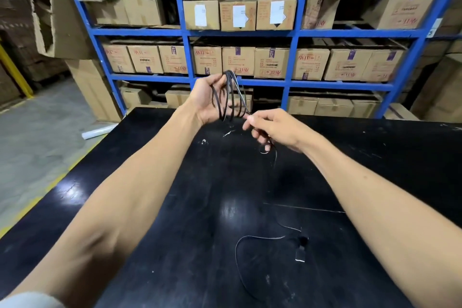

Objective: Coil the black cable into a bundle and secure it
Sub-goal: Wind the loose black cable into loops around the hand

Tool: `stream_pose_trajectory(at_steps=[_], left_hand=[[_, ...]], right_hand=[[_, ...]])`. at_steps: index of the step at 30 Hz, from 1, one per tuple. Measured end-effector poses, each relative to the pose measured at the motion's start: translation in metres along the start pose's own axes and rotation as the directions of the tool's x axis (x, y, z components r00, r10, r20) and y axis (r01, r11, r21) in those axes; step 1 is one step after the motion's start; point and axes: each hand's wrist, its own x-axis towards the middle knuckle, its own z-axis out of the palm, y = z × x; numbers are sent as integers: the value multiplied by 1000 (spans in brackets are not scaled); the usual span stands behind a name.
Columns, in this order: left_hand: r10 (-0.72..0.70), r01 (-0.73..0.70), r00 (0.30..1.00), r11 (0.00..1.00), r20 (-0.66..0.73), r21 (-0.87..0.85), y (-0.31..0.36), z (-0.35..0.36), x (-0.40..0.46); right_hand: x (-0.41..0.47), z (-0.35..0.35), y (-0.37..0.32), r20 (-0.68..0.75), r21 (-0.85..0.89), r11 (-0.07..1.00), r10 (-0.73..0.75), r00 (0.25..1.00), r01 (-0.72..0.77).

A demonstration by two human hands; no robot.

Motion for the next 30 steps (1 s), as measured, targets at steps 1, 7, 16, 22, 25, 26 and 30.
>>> stream_pose_trajectory(at_steps=[1, 7, 16, 22, 25, 26, 30], left_hand=[[29, -29, 999, 999, 14, -43, 2, 6, -2], [141, -103, 984, 948, 110, -300, 17, 29, -10], [253, -180, 963, 865, 97, -469, 45, 28, -14], [-86, 70, 938, 996, 335, 59, 35, 32, -35], [-494, 345, 807, 839, 324, 420, 9, 28, -34], [-582, 417, 768, 771, 267, 482, 0, 25, -32], [-625, 527, 781, 643, -17, 557, -22, 18, -22]], right_hand=[[0, 5, 5, -14, 39, 999, 4, 1000, -4], [-1, 28, 32, -18, -10, 1000, 3, 1000, -3], [-11, 32, 52, -150, 698, 716, 131, 980, 11], [8, 15, 62, -362, 457, 845, 461, 810, -276], [16, -15, 30, -493, 313, 900, 428, 758, -304], [16, -24, 16, -513, 231, 922, 387, 766, -311], [17, -51, -34, -450, -36, 959, 236, 862, -281]])
